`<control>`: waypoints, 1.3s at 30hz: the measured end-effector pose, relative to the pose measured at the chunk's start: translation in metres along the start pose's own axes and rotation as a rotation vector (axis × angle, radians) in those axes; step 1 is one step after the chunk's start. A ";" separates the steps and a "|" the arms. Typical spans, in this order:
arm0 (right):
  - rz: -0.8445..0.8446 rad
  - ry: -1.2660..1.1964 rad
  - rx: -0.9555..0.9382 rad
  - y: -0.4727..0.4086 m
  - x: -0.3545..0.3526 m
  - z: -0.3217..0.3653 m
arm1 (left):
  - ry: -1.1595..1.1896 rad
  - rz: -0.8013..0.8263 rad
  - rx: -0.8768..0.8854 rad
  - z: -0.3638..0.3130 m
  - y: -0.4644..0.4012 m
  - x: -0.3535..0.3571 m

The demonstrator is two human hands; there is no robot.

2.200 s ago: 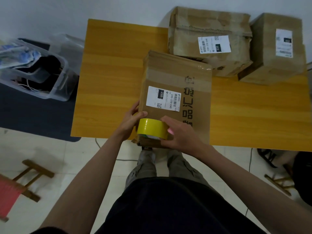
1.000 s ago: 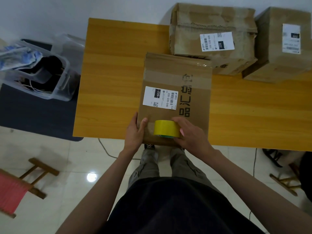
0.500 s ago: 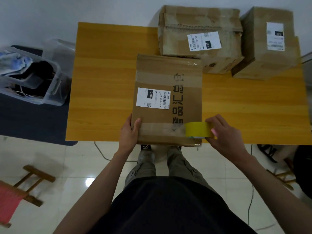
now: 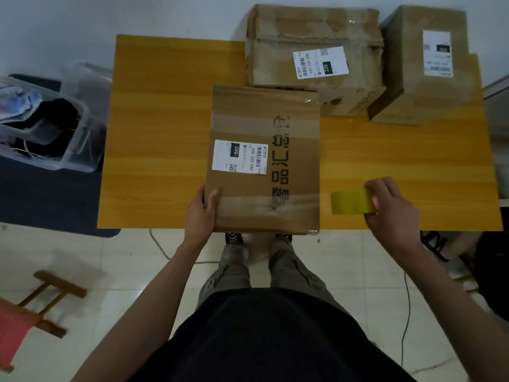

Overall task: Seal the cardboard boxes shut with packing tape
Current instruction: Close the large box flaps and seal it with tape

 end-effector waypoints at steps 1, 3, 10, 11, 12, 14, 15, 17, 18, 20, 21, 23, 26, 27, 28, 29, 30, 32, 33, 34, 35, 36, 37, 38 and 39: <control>0.011 0.006 -0.015 0.002 0.003 -0.008 | 0.009 -0.001 0.011 -0.002 0.001 0.001; 0.048 -0.002 -0.033 0.005 0.016 -0.016 | 0.018 -0.007 0.023 -0.006 0.002 0.001; 0.139 -0.114 0.016 0.012 0.062 -0.036 | 0.006 -0.051 0.054 -0.005 0.002 0.003; 0.141 -0.131 0.023 0.012 0.066 -0.038 | 0.004 -0.051 0.063 -0.003 0.001 0.003; 0.146 -0.146 0.029 0.010 0.071 -0.039 | -0.005 -0.045 0.072 -0.002 0.002 0.004; 0.169 -0.172 0.041 0.008 0.082 -0.039 | -0.043 -0.067 0.072 0.002 0.000 0.003; 0.183 -0.188 0.051 0.007 0.088 -0.039 | -0.124 -0.122 0.082 0.002 0.000 0.000; 0.191 -0.229 0.075 0.005 0.097 -0.037 | -0.417 -0.263 0.160 -0.010 0.007 -0.005; 0.186 -0.249 0.084 0.004 0.099 -0.036 | -0.558 -0.273 0.220 -0.018 0.014 -0.001; 0.178 -0.267 0.093 0.003 0.102 -0.035 | -0.752 -0.144 0.318 -0.031 0.038 0.019; 0.177 -0.266 0.091 0.002 0.103 -0.036 | -0.819 -0.054 0.348 -0.027 0.050 0.033; 0.179 -0.264 0.084 0.003 0.105 -0.037 | -0.905 0.080 0.367 -0.020 0.071 0.059; 0.160 -0.266 0.081 0.004 0.107 -0.038 | -0.926 0.213 0.435 -0.032 0.080 0.105; 0.152 -0.265 0.081 0.004 0.107 -0.038 | -0.923 0.262 0.487 -0.043 0.083 0.123; 0.149 -0.266 0.081 0.004 0.106 -0.038 | -0.923 0.302 0.544 -0.053 0.086 0.138; 0.151 -0.270 0.082 0.004 0.106 -0.038 | -0.934 0.325 0.590 -0.060 0.088 0.147; 0.158 -0.275 0.080 0.003 0.107 -0.038 | -0.948 0.330 0.609 -0.063 0.087 0.150; 0.176 -0.277 0.065 0.002 0.108 -0.038 | -0.964 0.291 0.575 -0.054 0.080 0.132; 0.183 -0.275 0.059 0.002 0.109 -0.037 | -0.962 0.255 0.535 -0.046 0.075 0.118; 0.193 -0.275 0.057 0.002 0.110 -0.036 | -0.956 0.211 0.497 -0.039 0.072 0.103; 0.204 -0.280 0.060 0.002 0.111 -0.035 | -0.945 0.171 0.467 -0.035 0.072 0.093; 0.214 -0.291 0.068 0.002 0.112 -0.033 | -0.928 0.152 0.446 -0.034 0.072 0.090; 0.221 -0.304 0.077 0.002 0.112 -0.033 | -0.908 0.156 0.437 -0.036 0.074 0.095; 0.232 -0.316 0.082 0.003 0.110 -0.033 | -0.893 0.177 0.444 -0.042 0.076 0.106; 0.246 -0.318 0.073 0.003 0.108 -0.034 | -0.886 0.206 0.470 -0.049 0.078 0.119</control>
Point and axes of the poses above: each hand's wrist, its own y-axis away from the middle knuckle, its own x-axis out of the palm, z = x × y, the point moved 6 cm from there along -y, towards the middle knuckle, and after that the axes turned 4 degrees about z, right-handed, at the moved point
